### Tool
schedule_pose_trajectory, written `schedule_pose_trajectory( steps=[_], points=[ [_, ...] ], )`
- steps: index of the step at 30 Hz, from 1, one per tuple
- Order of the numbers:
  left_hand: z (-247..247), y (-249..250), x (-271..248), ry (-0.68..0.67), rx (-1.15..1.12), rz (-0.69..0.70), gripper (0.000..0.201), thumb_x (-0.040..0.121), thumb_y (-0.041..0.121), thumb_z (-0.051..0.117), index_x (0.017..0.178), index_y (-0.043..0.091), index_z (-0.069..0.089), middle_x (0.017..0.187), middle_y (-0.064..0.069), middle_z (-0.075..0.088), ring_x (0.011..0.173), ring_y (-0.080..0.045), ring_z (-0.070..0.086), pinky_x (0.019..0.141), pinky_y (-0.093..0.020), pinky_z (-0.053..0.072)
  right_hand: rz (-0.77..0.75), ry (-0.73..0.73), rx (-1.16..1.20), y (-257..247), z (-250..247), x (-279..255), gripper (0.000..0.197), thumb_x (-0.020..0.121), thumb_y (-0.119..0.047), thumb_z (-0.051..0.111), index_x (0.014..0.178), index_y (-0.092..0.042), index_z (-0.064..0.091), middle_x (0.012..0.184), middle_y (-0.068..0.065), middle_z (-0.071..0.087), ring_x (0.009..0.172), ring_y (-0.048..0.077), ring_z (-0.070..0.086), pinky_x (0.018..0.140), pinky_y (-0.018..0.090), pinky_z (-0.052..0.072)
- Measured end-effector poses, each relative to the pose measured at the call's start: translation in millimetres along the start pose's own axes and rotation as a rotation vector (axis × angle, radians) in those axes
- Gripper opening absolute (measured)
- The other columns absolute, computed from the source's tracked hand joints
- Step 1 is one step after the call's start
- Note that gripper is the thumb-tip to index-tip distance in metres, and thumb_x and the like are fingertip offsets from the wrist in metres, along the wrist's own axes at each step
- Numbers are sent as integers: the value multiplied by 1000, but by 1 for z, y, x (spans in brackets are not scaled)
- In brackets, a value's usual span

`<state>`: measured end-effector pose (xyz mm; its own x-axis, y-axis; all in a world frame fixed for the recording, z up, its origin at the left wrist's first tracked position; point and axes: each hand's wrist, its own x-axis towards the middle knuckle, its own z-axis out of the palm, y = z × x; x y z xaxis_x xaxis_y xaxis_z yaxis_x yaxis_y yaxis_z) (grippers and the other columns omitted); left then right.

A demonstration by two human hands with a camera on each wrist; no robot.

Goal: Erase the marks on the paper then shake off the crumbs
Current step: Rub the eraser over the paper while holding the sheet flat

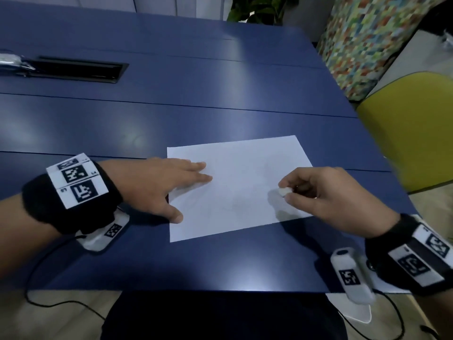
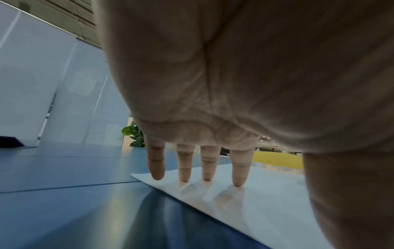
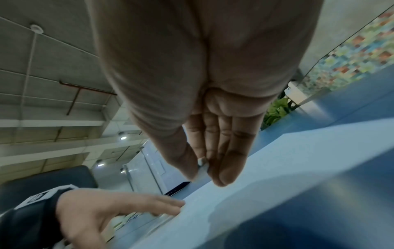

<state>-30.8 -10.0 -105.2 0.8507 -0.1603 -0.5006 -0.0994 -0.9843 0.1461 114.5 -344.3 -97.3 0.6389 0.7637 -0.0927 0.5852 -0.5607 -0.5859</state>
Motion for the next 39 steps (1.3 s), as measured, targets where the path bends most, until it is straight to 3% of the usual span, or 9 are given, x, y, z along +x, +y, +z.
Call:
schedule_pose_trajectory(
  steps=[4, 8, 12, 16, 20, 26, 31, 36, 39],
  points=[
    [9, 24, -1, 56, 115, -69, 97, 84, 86, 53, 162, 51, 6, 171, 7, 12, 153, -21, 23, 124, -41, 24, -35, -44, -54, -13, 25, 0, 22, 93, -40, 76, 113, -32, 76, 96, -21, 77, 91, -8, 70, 87, 17, 56],
    [6, 45, -1, 141, 165, -74, 100, 74, 96, 49, 156, 44, 25, 148, 7, 37, 134, -19, 41, 111, -38, 37, -96, -91, -64, -24, 32, 3, 13, 95, -38, 75, 105, -30, 79, 92, -22, 78, 88, -6, 71, 85, 20, 57],
    [4, 43, 14, 121, 66, -75, 124, 64, 102, 53, 163, 47, 3, 173, 6, 3, 159, -21, 10, 127, -45, 21, -192, -119, -174, -32, 34, 9, 14, 93, -31, 73, 107, -33, 78, 96, -16, 73, 86, 1, 68, 81, 20, 55],
    [5, 44, 31, 72, 62, -71, 131, 63, 101, 54, 161, 49, -16, 172, 10, -24, 162, -26, -7, 131, -48, 11, -214, -148, -256, -38, 36, 21, 14, 95, -36, 68, 102, -28, 78, 91, -13, 76, 83, 4, 68, 79, 22, 54],
    [2, 48, 39, 9, 94, -100, 133, 63, 98, 60, 159, 51, -20, 173, 6, -23, 162, -32, -6, 130, -52, 13, -177, -115, -342, -38, 35, 34, 18, 98, -33, 65, 107, -23, 78, 91, -9, 76, 85, 11, 68, 81, 28, 56],
    [4, 45, 45, 19, 94, -118, 141, 51, 104, 59, 158, 55, -19, 174, 9, -18, 162, -32, 0, 125, -58, 25, -281, -265, -382, -55, 52, 24, 22, 98, -38, 59, 88, -24, 73, 80, -6, 70, 71, 13, 62, 71, 33, 53],
    [7, 39, 47, 52, 81, -83, 144, 41, 111, 48, 157, 55, -17, 174, 9, -14, 162, -29, 3, 125, -57, 26, -200, -128, -352, -42, 35, 49, 16, 91, -34, 62, 91, -25, 76, 80, -8, 73, 75, 11, 65, 75, 37, 58],
    [7, 41, 47, 89, 121, -80, 142, 44, 110, 48, 159, 54, -13, 175, 6, -9, 162, -29, 7, 126, -53, 23, -310, -268, -422, -57, 52, 32, 23, 93, -39, 60, 86, -22, 73, 76, -3, 70, 68, 13, 62, 70, 36, 54],
    [5, 42, 46, 86, 138, -83, 142, 45, 111, 48, 159, 53, -15, 175, 7, -10, 162, -29, 7, 126, -53, 24, -234, -166, -423, -48, 37, 48, 17, 92, -34, 62, 88, -24, 75, 78, -8, 71, 72, 12, 62, 74, 36, 56]
  ],
)
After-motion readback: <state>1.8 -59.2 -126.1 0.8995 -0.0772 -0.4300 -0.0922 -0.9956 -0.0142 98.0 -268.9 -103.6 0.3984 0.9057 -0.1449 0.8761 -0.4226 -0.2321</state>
